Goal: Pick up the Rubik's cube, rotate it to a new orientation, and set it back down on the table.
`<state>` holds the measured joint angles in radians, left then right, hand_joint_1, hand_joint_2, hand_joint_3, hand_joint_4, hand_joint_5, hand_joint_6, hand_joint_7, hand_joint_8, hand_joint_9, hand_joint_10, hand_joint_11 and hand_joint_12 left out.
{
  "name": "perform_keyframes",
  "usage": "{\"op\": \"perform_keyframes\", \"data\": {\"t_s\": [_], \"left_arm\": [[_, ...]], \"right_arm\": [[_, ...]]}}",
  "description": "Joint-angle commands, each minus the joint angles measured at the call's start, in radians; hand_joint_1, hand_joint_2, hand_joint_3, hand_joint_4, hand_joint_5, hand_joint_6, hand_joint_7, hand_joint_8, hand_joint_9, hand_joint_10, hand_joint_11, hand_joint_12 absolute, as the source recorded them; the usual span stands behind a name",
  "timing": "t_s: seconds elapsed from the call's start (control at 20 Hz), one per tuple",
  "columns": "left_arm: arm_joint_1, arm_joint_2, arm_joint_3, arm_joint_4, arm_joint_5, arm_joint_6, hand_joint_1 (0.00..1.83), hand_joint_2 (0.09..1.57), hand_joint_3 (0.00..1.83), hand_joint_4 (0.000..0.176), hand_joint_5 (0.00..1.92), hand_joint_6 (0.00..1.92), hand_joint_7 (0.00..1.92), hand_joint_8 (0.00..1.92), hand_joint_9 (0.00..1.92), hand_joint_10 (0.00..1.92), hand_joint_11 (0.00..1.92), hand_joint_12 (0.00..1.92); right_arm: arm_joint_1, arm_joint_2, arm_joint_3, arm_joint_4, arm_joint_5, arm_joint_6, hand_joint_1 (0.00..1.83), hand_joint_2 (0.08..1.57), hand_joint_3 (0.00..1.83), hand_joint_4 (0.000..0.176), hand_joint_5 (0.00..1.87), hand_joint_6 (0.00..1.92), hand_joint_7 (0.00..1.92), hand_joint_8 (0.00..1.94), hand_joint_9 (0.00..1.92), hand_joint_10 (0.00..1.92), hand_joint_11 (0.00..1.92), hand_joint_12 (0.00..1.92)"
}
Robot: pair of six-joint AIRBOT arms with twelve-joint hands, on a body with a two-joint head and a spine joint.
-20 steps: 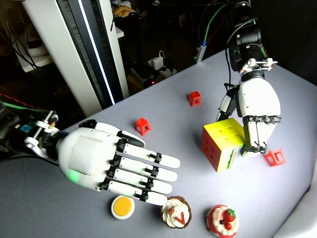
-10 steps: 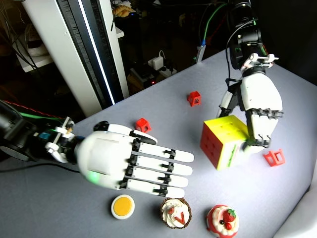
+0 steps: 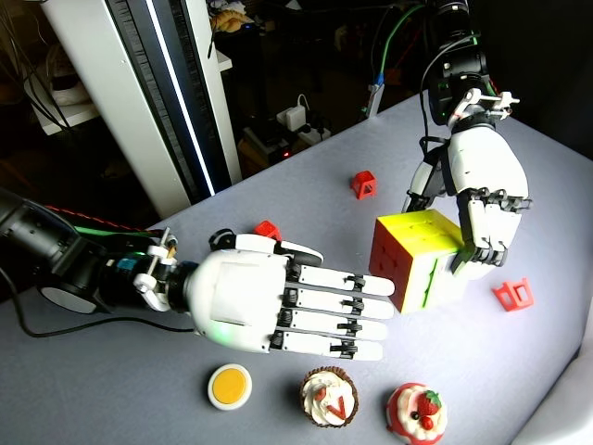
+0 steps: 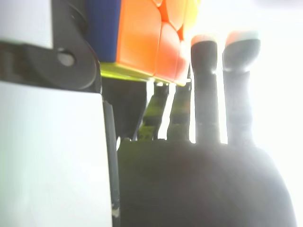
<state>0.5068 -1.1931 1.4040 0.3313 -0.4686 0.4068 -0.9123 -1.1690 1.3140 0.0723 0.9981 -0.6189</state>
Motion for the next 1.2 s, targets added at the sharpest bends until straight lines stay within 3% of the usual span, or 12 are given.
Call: {"op": "perform_keyframes", "data": {"t_s": [0.0,0.05,0.1,0.3,0.35,0.45,0.5,0.6,0.75,0.8,1.05,1.15], "left_arm": [[-0.016,0.002,-0.001,-0.038,-0.145,-0.01,1.31,0.9,0.94,0.006,0.47,1.92,0.62,1.92,0.56,1.92,0.78,1.92],[-0.017,0.001,-0.001,-0.038,-0.146,-0.01,1.43,0.73,0.84,0.0,0.54,1.92,0.52,1.92,0.6,1.92,0.82,1.92],[-0.018,0.001,-0.002,-0.038,-0.149,-0.01,1.42,0.73,0.81,0.028,0.57,1.92,0.53,1.92,0.61,1.92,0.81,1.92],[-0.02,0.003,-0.005,-0.038,-0.165,-0.011,1.27,0.84,0.59,0.072,0.51,1.92,0.47,1.92,0.52,1.92,0.71,1.92],[-0.022,0.004,-0.006,-0.038,-0.168,-0.013,1.19,0.92,0.42,0.027,0.55,1.92,0.54,1.92,0.61,1.92,0.81,1.92],[-0.021,0.004,-0.007,-0.037,-0.176,-0.012,1.29,0.89,0.48,0.009,0.56,1.92,0.56,1.92,0.61,1.92,0.8,1.92],[-0.02,0.006,-0.009,-0.038,-0.181,-0.013,1.3,0.89,0.86,0.014,0.58,1.92,0.63,1.91,0.64,1.92,0.83,1.92],[-0.02,0.012,-0.014,-0.042,-0.194,-0.014,1.33,0.82,1.08,0.012,0.61,1.92,0.7,1.92,0.72,1.92,0.91,1.92],[-0.018,0.017,-0.017,-0.05,-0.207,-0.013,1.29,0.81,0.66,0.0,0.53,1.92,0.53,1.92,0.63,1.92,0.83,1.92],[-0.019,0.017,-0.018,-0.051,-0.208,-0.013,1.11,0.93,0.86,0.027,0.62,1.88,0.58,1.92,0.6,1.92,0.81,1.92],[-0.02,0.017,-0.022,-0.05,-0.213,-0.011,1.08,0.95,0.92,0.018,0.61,1.82,0.65,1.92,0.71,1.92,0.93,1.92],[-0.02,0.017,-0.022,-0.05,-0.215,-0.011,1.07,0.92,0.97,0.034,0.61,1.88,0.67,1.92,0.74,1.92,0.95,1.92]], "right_arm": [[0.02,-0.008,0.008,0.009,0.124,0.006,0.0,1.49,0.0,0.0,0.06,0.02,0.0,0.0,0.02,0.01,0.0,0.0],[0.025,-0.02,0.019,0.008,0.121,0.006,0.0,1.48,0.0,0.0,0.04,0.01,0.0,0.0,0.02,0.01,0.0,0.0],[0.029,-0.031,0.03,0.008,0.121,0.006,0.0,1.47,0.0,0.0,0.03,0.01,0.01,0.0,0.04,0.02,0.0,0.0],[0.056,-0.043,0.04,-0.006,0.121,0.006,0.11,1.42,0.0,0.0,0.07,0.02,0.04,0.01,0.02,0.01,0.0,0.0],[0.062,-0.043,0.042,-0.012,0.121,0.006,0.14,1.4,0.0,0.0,0.03,0.0,0.04,0.01,0.01,0.0,0.0,0.0],[0.066,-0.043,0.043,-0.016,0.121,0.006,0.09,1.43,0.0,0.0,0.0,0.0,0.02,0.0,0.0,0.0,0.0,0.0],[0.066,-0.043,0.043,-0.016,0.121,0.006,0.08,1.43,0.0,0.0,0.0,0.0,0.01,0.0,0.0,0.0,0.0,0.0],[0.066,-0.043,0.041,-0.016,0.121,0.006,0.12,1.42,0.0,0.0,0.01,0.0,0.0,0.0,0.0,0.0,0.0,0.0],[0.064,-0.045,0.039,-0.017,0.121,0.006,0.02,1.44,0.01,0.0,0.0,0.0,0.0,0.0,0.0,0.0,0.0,0.0],[0.061,-0.047,0.04,-0.018,0.121,0.006,0.0,1.45,0.01,0.0,0.0,0.0,0.0,0.0,0.0,0.0,0.0,0.0],[0.05,-0.051,0.041,-0.03,0.11,0.006,0.0,1.45,0.01,0.0,0.0,0.0,0.0,0.0,0.0,0.0,0.0,0.0],[0.049,-0.056,0.043,-0.038,0.103,0.006,0.0,1.45,0.01,0.0,0.0,0.0,0.0,0.0,0.0,0.0,0.0,0.0]]}}
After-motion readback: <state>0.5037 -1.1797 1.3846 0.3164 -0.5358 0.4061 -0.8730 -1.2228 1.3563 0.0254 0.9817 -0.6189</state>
